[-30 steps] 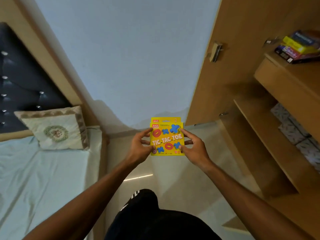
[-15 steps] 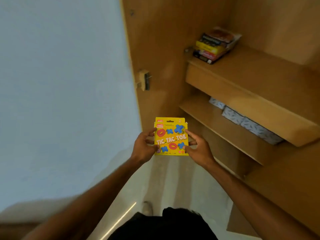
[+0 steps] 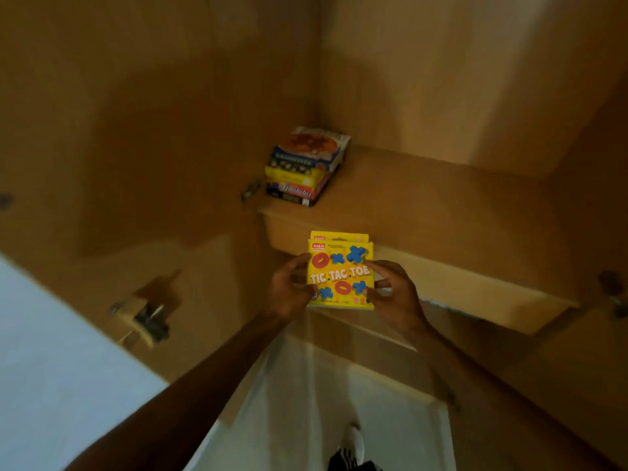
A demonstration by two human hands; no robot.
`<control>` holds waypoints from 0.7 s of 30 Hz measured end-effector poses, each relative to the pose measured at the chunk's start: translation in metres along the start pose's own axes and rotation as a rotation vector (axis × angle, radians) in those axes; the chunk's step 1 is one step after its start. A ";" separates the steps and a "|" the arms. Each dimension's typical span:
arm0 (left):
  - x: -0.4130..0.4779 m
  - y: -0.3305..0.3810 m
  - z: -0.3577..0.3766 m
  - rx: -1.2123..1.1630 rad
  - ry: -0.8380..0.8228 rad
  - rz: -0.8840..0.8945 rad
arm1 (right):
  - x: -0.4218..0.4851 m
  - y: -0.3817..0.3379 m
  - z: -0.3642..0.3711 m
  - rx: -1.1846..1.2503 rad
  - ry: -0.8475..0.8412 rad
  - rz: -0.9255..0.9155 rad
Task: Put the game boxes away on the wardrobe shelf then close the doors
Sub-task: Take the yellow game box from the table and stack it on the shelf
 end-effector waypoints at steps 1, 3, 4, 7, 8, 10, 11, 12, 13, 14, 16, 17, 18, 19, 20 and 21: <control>0.020 0.008 0.006 -0.012 0.002 0.004 | 0.022 0.002 -0.006 -0.012 0.014 -0.021; 0.057 0.023 0.014 0.030 0.008 0.021 | 0.063 0.006 -0.013 -0.014 0.018 -0.036; 0.077 0.029 0.016 0.069 0.011 0.046 | 0.083 0.006 -0.015 -0.001 0.023 -0.040; 0.141 0.055 0.023 0.111 0.014 0.119 | 0.153 0.006 -0.023 0.045 0.045 -0.056; 0.160 0.064 0.025 0.117 0.013 0.130 | 0.176 0.005 -0.024 0.035 0.051 -0.062; 0.191 0.080 0.026 0.125 -0.020 0.182 | 0.211 0.000 -0.025 0.004 0.065 -0.091; 0.208 0.086 0.027 0.134 -0.043 0.213 | 0.228 -0.001 -0.026 -0.003 0.080 -0.107; 0.228 0.093 0.026 0.145 -0.060 0.237 | 0.249 -0.003 -0.025 -0.008 0.093 -0.116; 0.242 0.098 0.024 0.156 -0.075 0.255 | 0.263 -0.005 -0.024 -0.012 0.096 -0.119; 0.258 0.103 0.021 0.174 -0.093 0.274 | 0.278 -0.007 -0.022 -0.022 0.099 -0.119; 0.290 0.111 0.015 0.244 -0.125 0.316 | 0.307 -0.006 -0.016 -0.036 0.106 -0.121; 0.306 0.114 0.012 0.280 -0.140 0.320 | 0.320 -0.004 -0.011 -0.046 0.104 -0.127; 0.320 0.115 0.007 0.308 -0.148 0.309 | 0.332 -0.003 -0.006 -0.053 0.096 -0.136; 0.332 0.116 0.003 0.321 -0.149 0.286 | 0.341 -0.002 -0.001 -0.061 0.084 -0.137; 0.345 0.117 -0.003 0.338 -0.138 0.265 | 0.353 -0.001 0.006 -0.064 0.070 -0.126; 0.354 0.117 -0.009 0.358 -0.123 0.257 | 0.360 0.000 0.013 -0.067 0.050 -0.118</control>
Point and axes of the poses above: each hand's wrist, its own x-axis towards the middle knuckle, its own z-axis out of the palm, y = z × x, the point moved 2 cm from there along x, towards the middle knuckle
